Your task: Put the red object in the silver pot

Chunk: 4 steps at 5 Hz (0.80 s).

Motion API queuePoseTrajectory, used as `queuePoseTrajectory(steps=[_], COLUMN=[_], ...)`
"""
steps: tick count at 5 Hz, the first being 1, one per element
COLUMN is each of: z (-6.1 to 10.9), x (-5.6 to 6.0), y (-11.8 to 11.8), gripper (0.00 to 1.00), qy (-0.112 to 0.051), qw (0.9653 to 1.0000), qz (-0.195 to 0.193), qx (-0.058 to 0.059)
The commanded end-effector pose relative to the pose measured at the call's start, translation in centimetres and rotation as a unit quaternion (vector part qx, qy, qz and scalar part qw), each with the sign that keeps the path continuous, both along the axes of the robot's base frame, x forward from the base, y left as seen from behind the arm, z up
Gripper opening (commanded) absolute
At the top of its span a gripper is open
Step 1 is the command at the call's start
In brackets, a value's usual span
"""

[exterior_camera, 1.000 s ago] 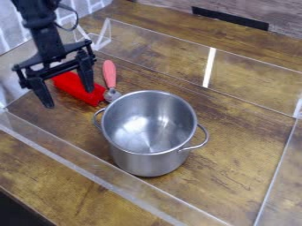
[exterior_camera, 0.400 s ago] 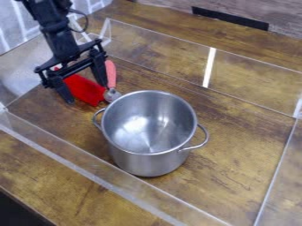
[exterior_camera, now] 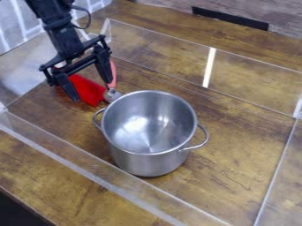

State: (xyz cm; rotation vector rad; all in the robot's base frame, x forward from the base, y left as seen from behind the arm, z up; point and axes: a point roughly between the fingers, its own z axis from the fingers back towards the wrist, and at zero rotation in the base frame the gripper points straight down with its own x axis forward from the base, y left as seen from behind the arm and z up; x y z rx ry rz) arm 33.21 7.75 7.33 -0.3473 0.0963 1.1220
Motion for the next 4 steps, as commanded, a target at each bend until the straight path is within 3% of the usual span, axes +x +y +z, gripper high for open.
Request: queuePoseTrajectory(steps=[1, 2, 4], z=[4.6, 5.4, 4.4], x=[-0.9, -1.4, -1.2], y=[1.0, 1.4, 1.2], gripper=[1.0, 1.0, 1.0], qy=[-0.05, -0.055, -0.05], qw=[0.998, 0.9981, 0.9982], qz=[0.037, 0.027, 0.031], qx=[0.006, 0.006, 0.01])
